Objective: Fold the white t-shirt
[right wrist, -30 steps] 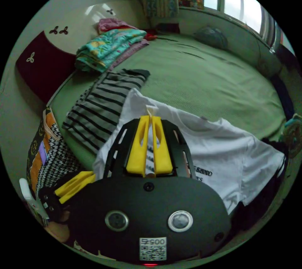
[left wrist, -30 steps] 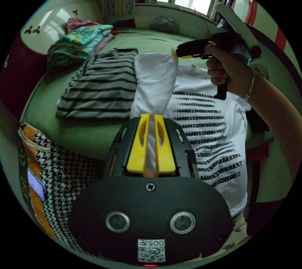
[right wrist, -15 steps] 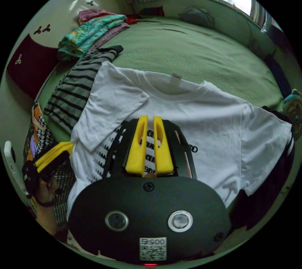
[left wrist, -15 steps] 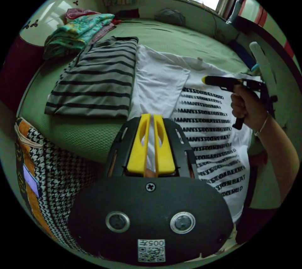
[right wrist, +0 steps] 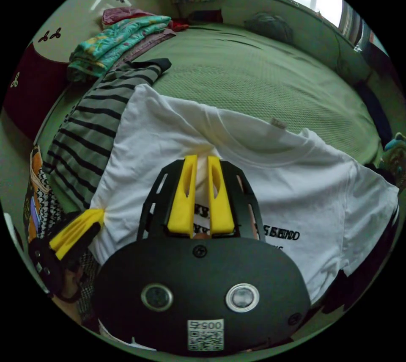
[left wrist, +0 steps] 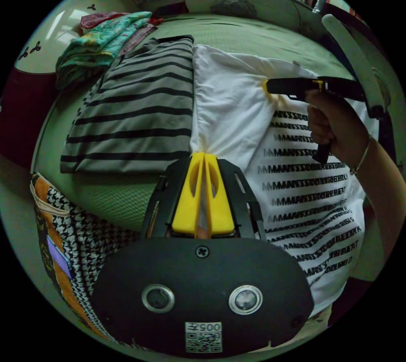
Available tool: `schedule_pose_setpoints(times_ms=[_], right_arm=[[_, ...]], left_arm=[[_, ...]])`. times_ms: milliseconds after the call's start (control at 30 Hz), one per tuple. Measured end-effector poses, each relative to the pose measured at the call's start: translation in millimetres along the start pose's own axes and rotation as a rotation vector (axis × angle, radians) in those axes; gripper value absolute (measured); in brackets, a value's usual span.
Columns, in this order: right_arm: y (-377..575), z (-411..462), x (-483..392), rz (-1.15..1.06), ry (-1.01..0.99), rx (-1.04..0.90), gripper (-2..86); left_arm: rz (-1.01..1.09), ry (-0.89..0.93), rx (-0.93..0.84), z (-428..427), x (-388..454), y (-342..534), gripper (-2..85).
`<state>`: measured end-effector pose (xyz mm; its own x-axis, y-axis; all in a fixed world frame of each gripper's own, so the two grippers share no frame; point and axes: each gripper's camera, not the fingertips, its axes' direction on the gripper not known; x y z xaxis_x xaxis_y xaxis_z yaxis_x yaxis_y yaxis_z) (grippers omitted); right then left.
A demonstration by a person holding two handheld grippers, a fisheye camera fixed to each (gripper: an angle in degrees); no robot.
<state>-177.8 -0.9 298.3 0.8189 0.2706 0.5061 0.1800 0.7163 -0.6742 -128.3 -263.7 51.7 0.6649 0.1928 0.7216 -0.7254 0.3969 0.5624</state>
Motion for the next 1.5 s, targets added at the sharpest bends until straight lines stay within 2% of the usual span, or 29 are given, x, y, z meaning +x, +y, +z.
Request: schedule_pose_setpoints(times_ms=[267,367,633,833,1067,1200,1333,1500], right_arm=[[84,-39,69,0.041,-0.031,0.0,5.3],[131,-56,108,0.094,-0.034,0.001,5.7],[264,-90,203,0.292,-0.023,-0.004,4.6],[311,-112,237,0.336,-0.004,0.0,4.4],[327,-146,264,0.279,0.044,0.032,5.5],[316,-181,289,0.217,0.102,0.111,6.6],[282,-209,326,0.238,0.144,0.187,7.1],[228,-213,375,0.341,0.187,0.194,7.2]], left_arm=[[0.041,0.031,-0.082,-6,50,19,-0.7],[0.096,-0.015,-0.065,-15,79,30,-0.6],[0.198,0.027,-0.043,-34,162,42,-0.7],[0.287,0.085,-0.004,-49,230,41,-0.7],[0.402,0.14,-0.017,-39,308,34,-0.7],[0.535,0.082,-0.017,-36,346,27,-0.7],[0.541,0.12,0.009,-36,359,13,-0.6],[0.511,0.227,0.022,-17,375,-5,-0.6]])
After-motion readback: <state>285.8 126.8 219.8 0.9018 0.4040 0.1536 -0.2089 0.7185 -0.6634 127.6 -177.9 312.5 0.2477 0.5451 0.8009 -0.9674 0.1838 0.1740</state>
